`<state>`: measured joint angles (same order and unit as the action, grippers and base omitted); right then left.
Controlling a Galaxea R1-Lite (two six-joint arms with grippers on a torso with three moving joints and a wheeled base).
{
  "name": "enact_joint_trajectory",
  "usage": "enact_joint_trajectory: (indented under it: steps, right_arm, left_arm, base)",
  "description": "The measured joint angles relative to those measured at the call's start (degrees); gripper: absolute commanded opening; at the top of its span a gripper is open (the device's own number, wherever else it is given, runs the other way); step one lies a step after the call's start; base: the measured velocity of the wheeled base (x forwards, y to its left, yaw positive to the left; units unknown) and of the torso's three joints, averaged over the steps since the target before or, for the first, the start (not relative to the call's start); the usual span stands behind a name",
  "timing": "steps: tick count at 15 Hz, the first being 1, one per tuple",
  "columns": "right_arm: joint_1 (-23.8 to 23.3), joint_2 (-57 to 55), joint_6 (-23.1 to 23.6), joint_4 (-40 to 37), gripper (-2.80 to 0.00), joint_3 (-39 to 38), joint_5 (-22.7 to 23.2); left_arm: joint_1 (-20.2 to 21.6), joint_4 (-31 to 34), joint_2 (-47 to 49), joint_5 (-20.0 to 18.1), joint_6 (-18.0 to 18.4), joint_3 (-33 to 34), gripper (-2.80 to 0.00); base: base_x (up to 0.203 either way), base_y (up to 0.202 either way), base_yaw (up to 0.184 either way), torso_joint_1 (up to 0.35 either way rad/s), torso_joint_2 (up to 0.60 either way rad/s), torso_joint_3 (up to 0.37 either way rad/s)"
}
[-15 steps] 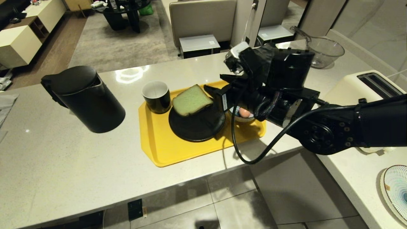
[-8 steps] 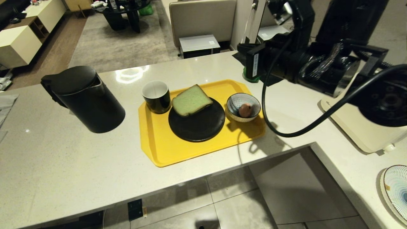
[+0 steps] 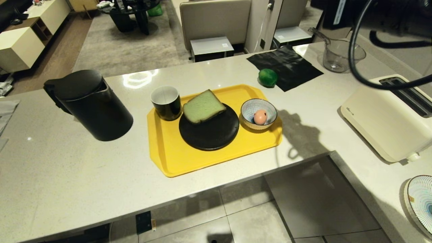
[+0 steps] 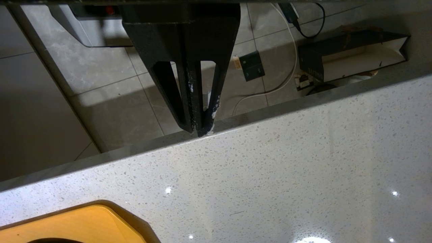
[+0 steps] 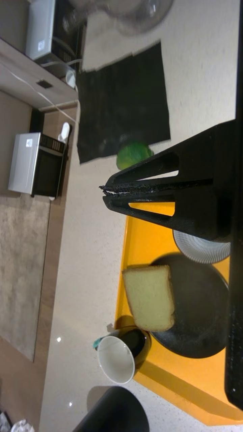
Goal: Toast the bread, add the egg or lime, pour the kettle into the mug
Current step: Put the fruit on a plate
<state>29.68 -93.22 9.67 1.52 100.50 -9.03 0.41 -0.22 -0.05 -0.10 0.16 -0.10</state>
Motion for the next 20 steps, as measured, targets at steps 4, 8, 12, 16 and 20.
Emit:
enact_joint_trajectory:
  steps: [4,8,12,16,20]
  right_arm:
    - [-2.03,0.67,4.90,-24.65,-2.80,12.30,-1.28]
    - [-3.56,0.85,10.95,-24.67,-2.80,2.39,-4.05]
    - [-3.82,0.28,16.07,-13.96,-2.80,-10.11,-5.83]
    - [-2.20,-2.91,16.82,-11.85,-2.80,-12.24,-8.02]
    - [2.69,-6.18,16.30,-11.99,-2.80,-11.52,-9.91]
  left_arm:
    - [0.00,-0.01,0.00,0.02,0.04,0.00,-2.80]
    - [0.00,-0.02,0.00,0.00,0.02,0.00,-2.80]
    - [0.00,0.00,0.00,0.00,0.00,0.00,-2.80]
    - [0.00,0.00,0.00,0.00,0.00,0.00,-2.80]
    - [0.00,-0.02,0.00,0.03,0.00,0.00,-2.80]
  base:
    - [0.000,0.000,0.000,0.000,0.00,0.000]
    - [0.000,0.000,0.000,0.000,0.00,0.000]
    - [0.000,0.000,0.000,0.000,0.00,0.000]
    - [0.000,0.000,0.000,0.000,0.00,0.000]
    - [0.000,0.000,0.000,0.000,0.00,0.000]
